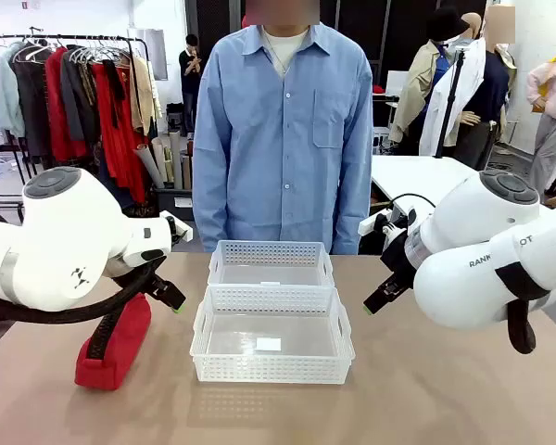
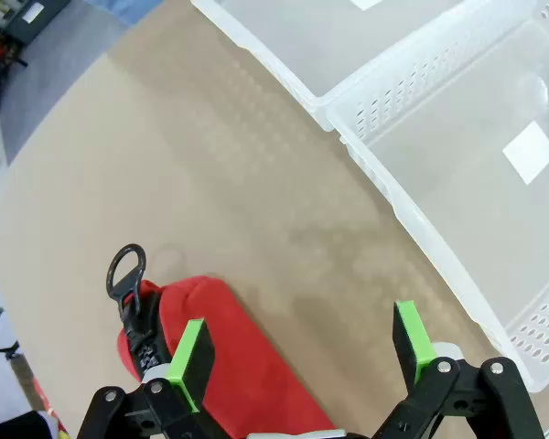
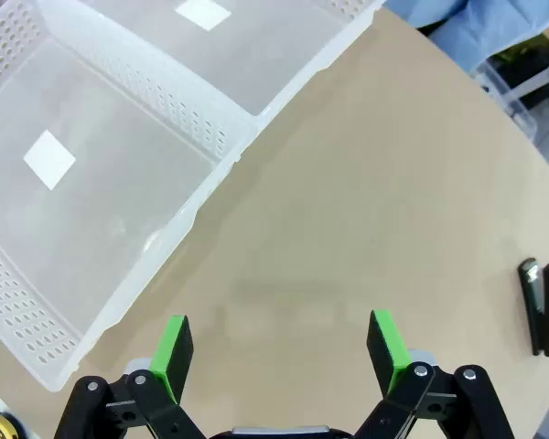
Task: Distribute items into two baskets.
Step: Pick up the Pencil pouch that the person points to.
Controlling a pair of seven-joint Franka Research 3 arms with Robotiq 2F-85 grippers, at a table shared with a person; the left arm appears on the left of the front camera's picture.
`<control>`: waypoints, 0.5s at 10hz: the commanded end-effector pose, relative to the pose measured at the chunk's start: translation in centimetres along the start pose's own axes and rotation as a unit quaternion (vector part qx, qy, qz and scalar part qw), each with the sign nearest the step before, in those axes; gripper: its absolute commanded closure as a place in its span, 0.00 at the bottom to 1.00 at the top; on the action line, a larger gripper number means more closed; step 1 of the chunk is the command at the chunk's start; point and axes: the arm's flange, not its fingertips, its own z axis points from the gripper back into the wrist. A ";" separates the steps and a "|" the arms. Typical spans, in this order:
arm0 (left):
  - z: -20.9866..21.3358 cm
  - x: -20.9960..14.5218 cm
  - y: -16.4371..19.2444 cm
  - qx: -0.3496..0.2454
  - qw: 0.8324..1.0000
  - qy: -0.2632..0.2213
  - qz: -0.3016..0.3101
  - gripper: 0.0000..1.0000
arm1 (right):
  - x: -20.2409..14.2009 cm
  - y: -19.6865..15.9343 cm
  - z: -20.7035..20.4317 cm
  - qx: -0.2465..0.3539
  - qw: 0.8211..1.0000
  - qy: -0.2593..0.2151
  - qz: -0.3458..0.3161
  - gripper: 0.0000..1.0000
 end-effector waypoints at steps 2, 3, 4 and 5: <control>0.0 0.0 0.0 0.000 1.000 0.000 0.000 0.00 | 0.0 0.0 0.0 0.000 1.000 0.000 0.000 0.00; 0.0 0.0 0.0 0.000 1.000 0.000 0.000 0.00 | 0.0 0.0 0.0 0.000 1.000 0.000 0.000 0.00; 0.0 0.0 0.0 0.000 1.000 0.000 0.000 0.00 | 0.0 0.0 0.0 0.000 1.000 0.000 0.000 0.00; 0.0 0.0 0.0 0.000 1.000 0.000 0.000 0.00 | 0.0 0.0 0.0 0.000 1.000 0.000 0.000 0.00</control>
